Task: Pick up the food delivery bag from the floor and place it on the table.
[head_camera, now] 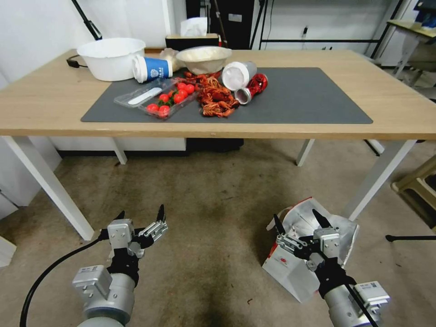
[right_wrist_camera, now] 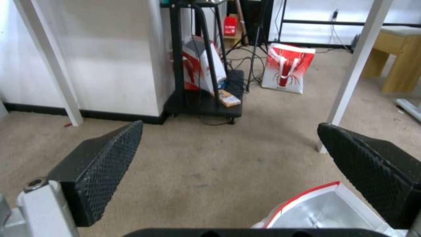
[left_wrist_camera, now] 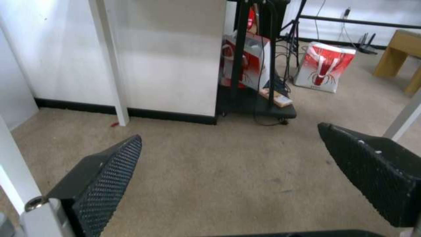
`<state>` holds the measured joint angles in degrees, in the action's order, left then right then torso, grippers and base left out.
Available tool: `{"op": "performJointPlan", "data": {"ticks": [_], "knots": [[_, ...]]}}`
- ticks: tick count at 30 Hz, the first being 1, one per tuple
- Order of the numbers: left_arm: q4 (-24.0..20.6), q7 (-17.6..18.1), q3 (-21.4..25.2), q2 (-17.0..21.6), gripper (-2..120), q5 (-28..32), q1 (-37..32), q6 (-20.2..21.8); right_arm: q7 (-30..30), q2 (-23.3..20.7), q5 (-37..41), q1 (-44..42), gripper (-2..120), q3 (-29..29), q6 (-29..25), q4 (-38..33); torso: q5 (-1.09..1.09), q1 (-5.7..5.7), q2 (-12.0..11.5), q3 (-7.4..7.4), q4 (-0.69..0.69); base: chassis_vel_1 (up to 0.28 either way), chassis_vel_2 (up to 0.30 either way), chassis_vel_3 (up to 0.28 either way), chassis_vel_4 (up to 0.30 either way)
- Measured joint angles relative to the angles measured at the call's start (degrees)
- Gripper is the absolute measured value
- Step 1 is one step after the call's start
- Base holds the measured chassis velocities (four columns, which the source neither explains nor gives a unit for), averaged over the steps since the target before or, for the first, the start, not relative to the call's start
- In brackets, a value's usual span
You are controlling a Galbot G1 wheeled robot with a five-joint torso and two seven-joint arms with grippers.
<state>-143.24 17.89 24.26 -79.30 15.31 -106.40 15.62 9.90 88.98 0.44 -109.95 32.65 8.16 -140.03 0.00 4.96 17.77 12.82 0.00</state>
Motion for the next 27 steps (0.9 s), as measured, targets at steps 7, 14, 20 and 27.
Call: {"op": "performJointPlan", "data": {"ticks": [7,14,20,27], "knots": [[0.0,-0.1,0.1,0.1,100,0.0,0.0,0.0,0.1,0.0,0.0,0.1,100,0.0,-0.1,0.5,0.00,-0.37,-1.5,-1.12,0.00,0.000,0.000,0.000,0.000],[0.0,-0.3,0.1,0.2,100,0.2,0.3,-0.2,0.1,-0.1,-0.1,0.2,100,0.0,-0.1,1.0,0.00,-0.91,-3.4,-2.46,0.00,0.000,0.000,0.000,0.000],[0.1,-0.3,0.1,0.3,100,0.3,0.3,-0.2,0.1,-0.2,-0.1,0.2,100,0.1,-0.1,1.2,0.00,-1.11,-4.1,-2.97,0.00,0.000,0.000,0.000,0.000],[0.2,-0.3,0.1,0.3,100,0.3,0.4,-0.2,0.1,-0.2,-0.1,0.4,100,0.2,-0.1,1.4,0.00,-1.31,-5.0,-3.65,0.00,0.000,0.000,0.000,0.000]]}}
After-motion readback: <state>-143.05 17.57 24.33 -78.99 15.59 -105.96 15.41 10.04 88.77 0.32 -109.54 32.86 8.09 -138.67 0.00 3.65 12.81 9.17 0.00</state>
